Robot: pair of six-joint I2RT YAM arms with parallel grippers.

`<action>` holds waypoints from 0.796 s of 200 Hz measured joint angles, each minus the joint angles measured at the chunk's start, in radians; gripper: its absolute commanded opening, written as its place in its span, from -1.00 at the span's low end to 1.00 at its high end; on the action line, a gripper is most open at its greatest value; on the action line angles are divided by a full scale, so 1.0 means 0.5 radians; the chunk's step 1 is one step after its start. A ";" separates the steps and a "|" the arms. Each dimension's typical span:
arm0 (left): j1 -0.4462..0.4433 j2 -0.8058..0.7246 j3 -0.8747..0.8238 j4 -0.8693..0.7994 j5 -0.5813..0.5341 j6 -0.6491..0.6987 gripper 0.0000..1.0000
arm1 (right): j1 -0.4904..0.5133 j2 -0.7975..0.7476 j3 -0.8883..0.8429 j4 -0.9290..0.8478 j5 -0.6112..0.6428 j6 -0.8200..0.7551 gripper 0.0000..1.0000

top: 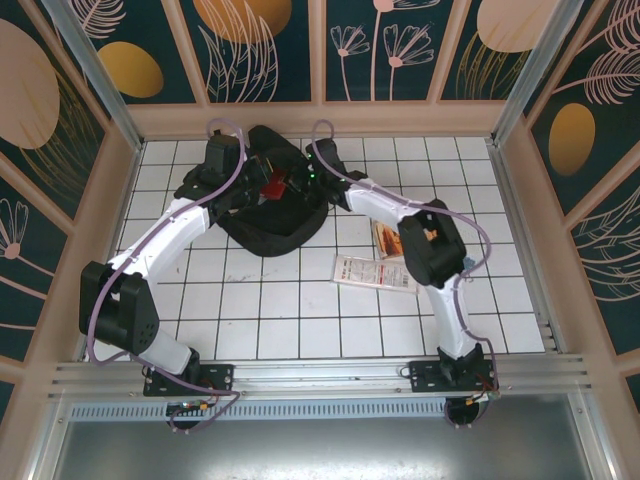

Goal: Pack the student bag
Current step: Place the card holder in the student bag.

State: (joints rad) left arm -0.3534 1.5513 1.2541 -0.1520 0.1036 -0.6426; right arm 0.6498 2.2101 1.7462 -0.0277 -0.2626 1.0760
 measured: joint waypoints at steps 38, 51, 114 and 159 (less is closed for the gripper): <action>0.001 0.000 0.000 0.007 0.009 -0.013 -1.00 | 0.013 0.260 0.288 0.053 0.048 0.111 0.16; 0.001 0.000 0.000 0.018 0.009 -0.013 -1.00 | 0.015 0.269 0.330 0.031 0.066 0.103 0.19; 0.001 0.000 0.000 0.027 0.003 -0.014 -1.00 | 0.017 -0.121 0.063 -0.343 0.194 -0.281 0.11; 0.001 0.000 -0.001 0.026 0.002 -0.021 -1.00 | 0.036 -1.091 -0.539 -0.564 0.466 -0.491 0.17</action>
State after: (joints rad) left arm -0.3531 1.5513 1.2537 -0.1390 0.1047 -0.6529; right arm 0.6678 1.6646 1.4769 -0.3096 -0.0296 0.8303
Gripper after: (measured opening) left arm 0.089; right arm 0.564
